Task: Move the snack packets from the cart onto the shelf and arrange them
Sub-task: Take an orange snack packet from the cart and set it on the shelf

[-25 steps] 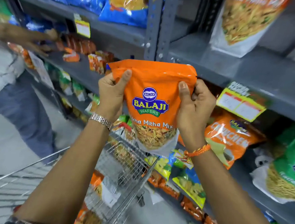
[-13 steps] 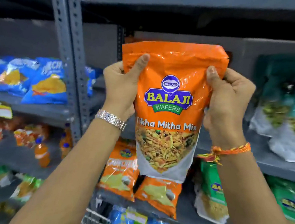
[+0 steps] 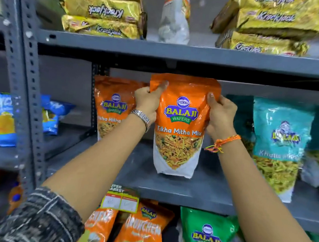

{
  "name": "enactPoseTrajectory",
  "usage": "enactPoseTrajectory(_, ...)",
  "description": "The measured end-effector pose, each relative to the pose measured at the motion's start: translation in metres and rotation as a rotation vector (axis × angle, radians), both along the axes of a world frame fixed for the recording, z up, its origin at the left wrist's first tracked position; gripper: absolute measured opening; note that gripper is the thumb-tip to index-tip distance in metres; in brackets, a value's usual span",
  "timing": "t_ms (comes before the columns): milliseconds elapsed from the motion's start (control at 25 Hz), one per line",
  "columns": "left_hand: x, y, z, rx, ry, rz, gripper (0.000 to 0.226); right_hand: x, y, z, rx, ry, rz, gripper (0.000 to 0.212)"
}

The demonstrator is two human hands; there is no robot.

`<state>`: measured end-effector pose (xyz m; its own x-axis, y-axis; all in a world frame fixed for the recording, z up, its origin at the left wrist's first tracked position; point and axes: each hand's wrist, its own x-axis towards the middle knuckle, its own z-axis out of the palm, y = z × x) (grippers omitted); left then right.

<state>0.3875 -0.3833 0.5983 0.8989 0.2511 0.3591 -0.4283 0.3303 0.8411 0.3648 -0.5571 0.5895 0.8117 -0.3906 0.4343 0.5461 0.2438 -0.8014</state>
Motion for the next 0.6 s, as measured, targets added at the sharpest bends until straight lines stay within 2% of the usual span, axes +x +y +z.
enactPoseTrajectory(120, 0.026, -0.004, -0.001, 0.006, 0.045, 0.007, 0.030, 0.028, -0.009, -0.004, -0.006, 0.046, 0.015, 0.038)
enactPoseTrajectory(200, 0.040, -0.005, -0.003, 0.001, 0.096, 0.008, 0.049, 0.042, -0.010, -0.008, 0.028, 0.047, 0.049, 0.028)
enactPoseTrajectory(280, 0.051, -0.006, -0.007, -0.015, 0.108, 0.002, 0.044, 0.048, -0.007, -0.010, 0.049, 0.044, 0.088, 0.005)
enactPoseTrajectory(320, 0.056, -0.007, -0.008, -0.024, 0.102, -0.007, 0.037, 0.052, -0.007, -0.010, 0.053, 0.043, 0.099, 0.004)
enactPoseTrajectory(400, 0.063, -0.009, -0.012, -0.037, 0.103, -0.012, 0.031, 0.060, -0.008, -0.014, 0.039, 0.040, 0.110, 0.006)
enactPoseTrajectory(520, 0.068, -0.011, -0.020, -0.024, 0.105, 0.022, 0.025, 0.069, -0.013, -0.024, 0.032, 0.070, 0.123, 0.029)
enactPoseTrajectory(600, 0.068, -0.011, -0.022, -0.004, 0.088, 0.028, 0.024, 0.071, -0.016, -0.027, 0.032, 0.072, 0.099, 0.033)
